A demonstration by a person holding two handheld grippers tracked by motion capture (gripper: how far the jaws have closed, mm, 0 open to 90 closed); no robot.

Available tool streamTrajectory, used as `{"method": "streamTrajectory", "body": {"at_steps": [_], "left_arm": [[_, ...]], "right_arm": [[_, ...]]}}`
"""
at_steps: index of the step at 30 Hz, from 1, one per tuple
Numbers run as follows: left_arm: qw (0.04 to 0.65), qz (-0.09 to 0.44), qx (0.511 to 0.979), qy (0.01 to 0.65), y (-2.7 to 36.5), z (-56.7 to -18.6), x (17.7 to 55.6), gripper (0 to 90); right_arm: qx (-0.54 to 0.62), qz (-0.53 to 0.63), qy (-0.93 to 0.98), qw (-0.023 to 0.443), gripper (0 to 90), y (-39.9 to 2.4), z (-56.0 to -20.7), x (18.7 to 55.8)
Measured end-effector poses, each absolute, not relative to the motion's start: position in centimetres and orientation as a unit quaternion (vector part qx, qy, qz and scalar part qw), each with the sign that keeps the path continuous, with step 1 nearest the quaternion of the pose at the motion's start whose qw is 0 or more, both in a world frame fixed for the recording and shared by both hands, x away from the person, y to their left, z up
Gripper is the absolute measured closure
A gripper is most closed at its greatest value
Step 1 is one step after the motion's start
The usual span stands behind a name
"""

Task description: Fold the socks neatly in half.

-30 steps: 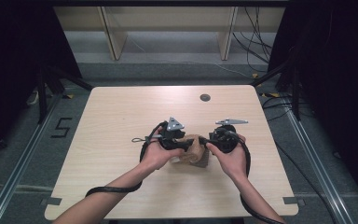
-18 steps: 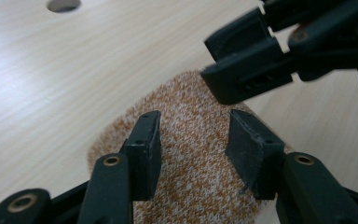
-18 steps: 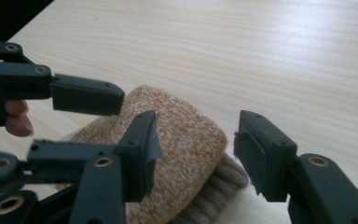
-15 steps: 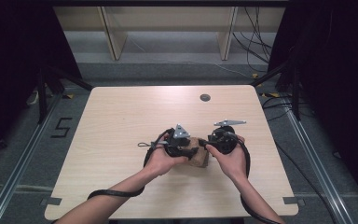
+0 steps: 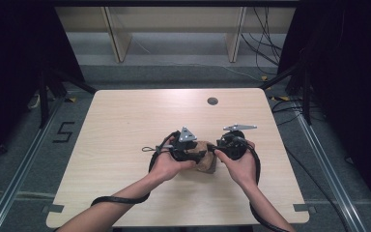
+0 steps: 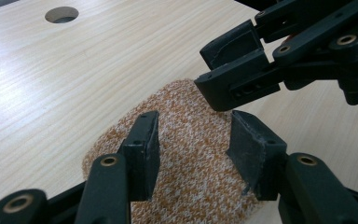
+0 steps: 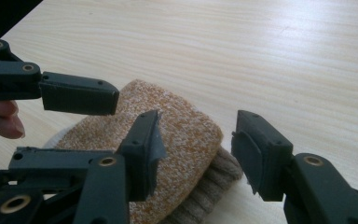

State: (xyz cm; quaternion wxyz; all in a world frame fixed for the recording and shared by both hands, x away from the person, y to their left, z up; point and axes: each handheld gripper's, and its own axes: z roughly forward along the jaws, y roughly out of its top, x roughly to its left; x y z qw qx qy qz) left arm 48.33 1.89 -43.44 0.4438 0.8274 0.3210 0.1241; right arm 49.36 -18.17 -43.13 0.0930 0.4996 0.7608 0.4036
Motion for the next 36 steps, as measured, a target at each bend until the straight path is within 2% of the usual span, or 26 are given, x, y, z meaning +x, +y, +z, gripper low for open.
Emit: {"method": "streamTrajectory", "body": {"at_steps": [6,7,14,21,32,34,36], "left_arm": [[0.450,0.126,0.824,0.319,2.0,-42.9,48.3,51.8],[0.449,0.128,0.824,0.321,2.0,-42.9,48.2,51.7],[0.457,0.128,0.818,0.325,2.2,-42.6,48.3,51.1],[0.466,0.134,0.811,0.327,2.6,-42.0,48.2,49.8],[0.477,0.147,0.802,0.328,4.4,-40.9,48.2,44.4],[0.480,0.151,0.798,0.332,5.0,-40.7,48.3,43.0],[0.477,0.159,0.799,0.331,5.7,-40.5,48.4,41.5]], "right_arm": [[0.516,0.410,0.747,0.084,47.8,-18.1,-42.8,49.2],[0.502,0.415,0.752,0.099,47.5,-18.3,-42.8,49.3],[0.502,0.417,0.751,0.106,45.6,-18.5,-42.8,49.5],[0.511,0.424,0.741,0.096,44.6,-18.7,-42.7,49.4],[0.521,0.429,0.731,0.100,43.9,-20.1,-42.6,49.5],[0.514,0.426,0.736,0.112,43.7,-20.7,-42.7,49.7],[0.536,0.428,0.722,0.095,43.6,-20.9,-42.6,49.5]]}}
